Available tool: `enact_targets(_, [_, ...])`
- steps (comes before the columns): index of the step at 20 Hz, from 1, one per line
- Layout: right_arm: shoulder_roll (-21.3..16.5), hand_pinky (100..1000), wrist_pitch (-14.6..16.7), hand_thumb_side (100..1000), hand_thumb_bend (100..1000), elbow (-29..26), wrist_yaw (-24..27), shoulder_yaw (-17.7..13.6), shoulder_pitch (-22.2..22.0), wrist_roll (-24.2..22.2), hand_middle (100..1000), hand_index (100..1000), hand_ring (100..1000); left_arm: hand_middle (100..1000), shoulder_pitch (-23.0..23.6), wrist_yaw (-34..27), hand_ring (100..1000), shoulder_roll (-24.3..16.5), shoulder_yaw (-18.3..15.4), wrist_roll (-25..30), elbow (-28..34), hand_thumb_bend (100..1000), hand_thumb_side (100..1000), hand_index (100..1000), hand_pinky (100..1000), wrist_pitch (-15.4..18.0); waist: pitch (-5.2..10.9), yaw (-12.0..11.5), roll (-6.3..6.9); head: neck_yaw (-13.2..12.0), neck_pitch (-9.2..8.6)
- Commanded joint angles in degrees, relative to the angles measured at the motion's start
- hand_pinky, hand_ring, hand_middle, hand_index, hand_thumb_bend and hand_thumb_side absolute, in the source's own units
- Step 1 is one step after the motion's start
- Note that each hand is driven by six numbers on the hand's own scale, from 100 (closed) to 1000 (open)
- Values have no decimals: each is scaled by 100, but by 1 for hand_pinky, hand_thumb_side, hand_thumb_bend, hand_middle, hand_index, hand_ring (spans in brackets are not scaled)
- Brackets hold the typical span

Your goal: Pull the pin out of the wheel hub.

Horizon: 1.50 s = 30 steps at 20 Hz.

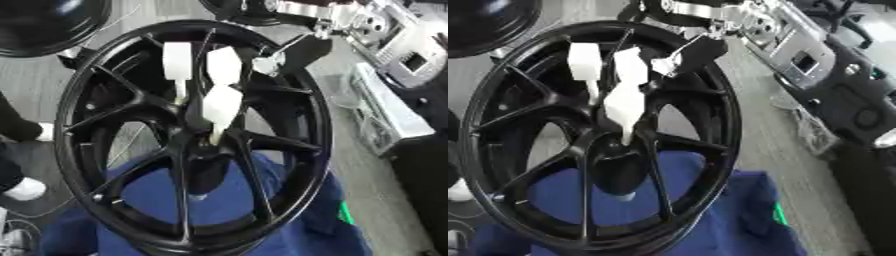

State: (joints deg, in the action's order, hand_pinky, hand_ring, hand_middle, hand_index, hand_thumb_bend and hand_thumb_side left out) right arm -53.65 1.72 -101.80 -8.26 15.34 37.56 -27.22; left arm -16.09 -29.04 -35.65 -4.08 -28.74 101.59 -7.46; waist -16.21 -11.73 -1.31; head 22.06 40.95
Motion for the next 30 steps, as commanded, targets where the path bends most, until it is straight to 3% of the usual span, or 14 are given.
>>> enact_targets(1, [-118, 1000, -191, 441, 100, 6, 107, -10, 111, -8, 895, 911, 909, 660, -21, -37, 721, -92, -95, -20, 11, 100, 745, 689, 468, 8, 144, -24, 0, 64, -2])
enact_targets(6, [-129, 1000, -440, 468, 100, 134, 263, 74, 142, -230, 912, 923, 919, 658, 11, -41, 720, -87, -117, -41, -45, 100, 748, 688, 467, 6, 156, -54, -51, 126, -20])
enact_targets(11, [-165, 1000, -779, 359, 100, 79, 810, 40, 204, -619, 922, 936, 915, 655, 63, -47, 719, -93, -142, -68, -144, 100, 752, 686, 467, 2, 149, -44, -75, 160, -33])
enact_targets(15, [-251, 1000, -965, 353, 100, -159, 1239, -14, 282, -923, 927, 945, 918, 652, 90, -63, 719, -102, -163, -87, -238, 100, 757, 684, 466, -13, 151, -34, -76, 154, -67])
enact_targets(20, [-320, 1000, -593, 462, 134, -289, 899, 85, 319, -1273, 930, 947, 927, 648, 123, -93, 718, -122, -186, -109, -361, 100, 761, 682, 466, -19, 170, 11, -107, 123, -37])
enact_targets(25, [-276, 1000, -326, 485, 136, -171, 645, 151, 347, -1403, 938, 954, 932, 645, 150, -108, 717, -113, -191, -114, -434, 101, 765, 680, 466, -18, 182, 0, -133, 153, 12])
enact_targets(27, [-270, 1000, -263, 497, 234, -168, 604, 155, 371, -1400, 939, 958, 937, 644, 156, -110, 716, -110, -188, -111, -448, 100, 763, 680, 465, -19, 183, -6, -140, 181, 20])
enact_targets(30, [-252, 1000, -72, 533, 299, -152, 426, 161, 370, -1318, 937, 958, 939, 642, 158, -110, 710, -100, -184, -107, -455, 102, 766, 679, 465, -17, 180, -16, -151, 242, 41])
